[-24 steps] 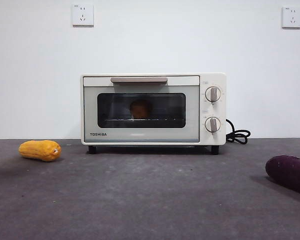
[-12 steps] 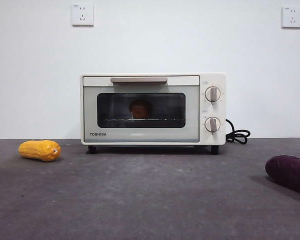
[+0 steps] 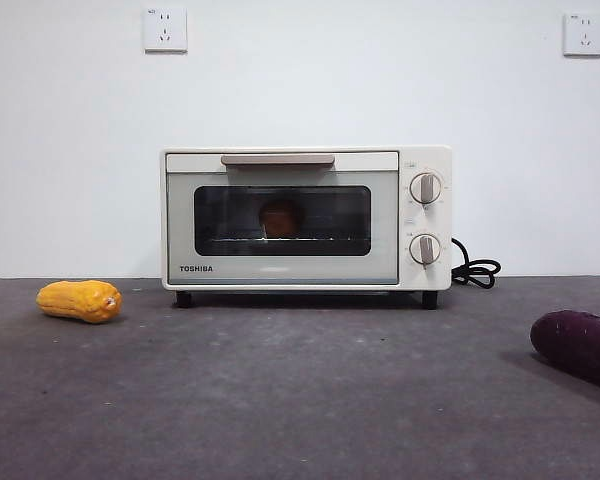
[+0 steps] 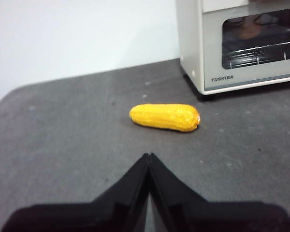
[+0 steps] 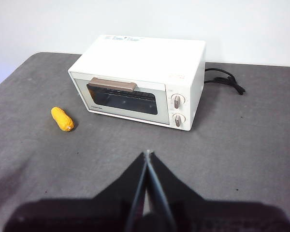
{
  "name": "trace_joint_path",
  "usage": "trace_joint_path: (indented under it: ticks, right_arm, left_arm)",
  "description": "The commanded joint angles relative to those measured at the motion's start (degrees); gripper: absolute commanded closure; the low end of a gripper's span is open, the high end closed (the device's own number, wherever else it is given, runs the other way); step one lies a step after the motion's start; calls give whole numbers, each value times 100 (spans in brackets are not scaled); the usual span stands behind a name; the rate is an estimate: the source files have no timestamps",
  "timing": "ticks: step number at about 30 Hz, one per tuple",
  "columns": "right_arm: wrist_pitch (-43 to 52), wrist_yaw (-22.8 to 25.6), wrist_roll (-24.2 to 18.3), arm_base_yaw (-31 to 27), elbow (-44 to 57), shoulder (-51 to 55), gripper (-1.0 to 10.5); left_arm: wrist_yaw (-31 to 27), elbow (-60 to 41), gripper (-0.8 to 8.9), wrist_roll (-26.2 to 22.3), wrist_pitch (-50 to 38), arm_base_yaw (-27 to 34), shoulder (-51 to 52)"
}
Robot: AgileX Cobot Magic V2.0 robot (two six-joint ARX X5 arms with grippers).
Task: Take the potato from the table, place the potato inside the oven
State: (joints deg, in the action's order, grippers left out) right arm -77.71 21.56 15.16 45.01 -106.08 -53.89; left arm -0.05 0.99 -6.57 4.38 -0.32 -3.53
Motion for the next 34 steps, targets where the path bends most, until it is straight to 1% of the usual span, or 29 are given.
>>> trace_joint_path:
  ticks: [1, 6, 12, 19, 34]
  right_arm:
    - [-122, 13, -37, 9, 28, 0, 945]
    - [-122, 13, -39, 9, 28, 0, 945]
    - [-122, 15, -37, 9, 26, -2, 945]
    - [-122, 13, -39, 9, 26, -2, 945]
    - [-122, 13, -37, 7, 28, -2, 945]
  left_arm:
    - [-20, -57, 818, 190, 103, 109, 52]
    - [-20, -57, 818, 164, 568, 240, 299]
    - [-103, -57, 818, 164, 549, 205, 330]
    - [-103, -57, 818, 184, 551, 0, 330]
    - [-103, -57, 817, 192, 501, 0, 291]
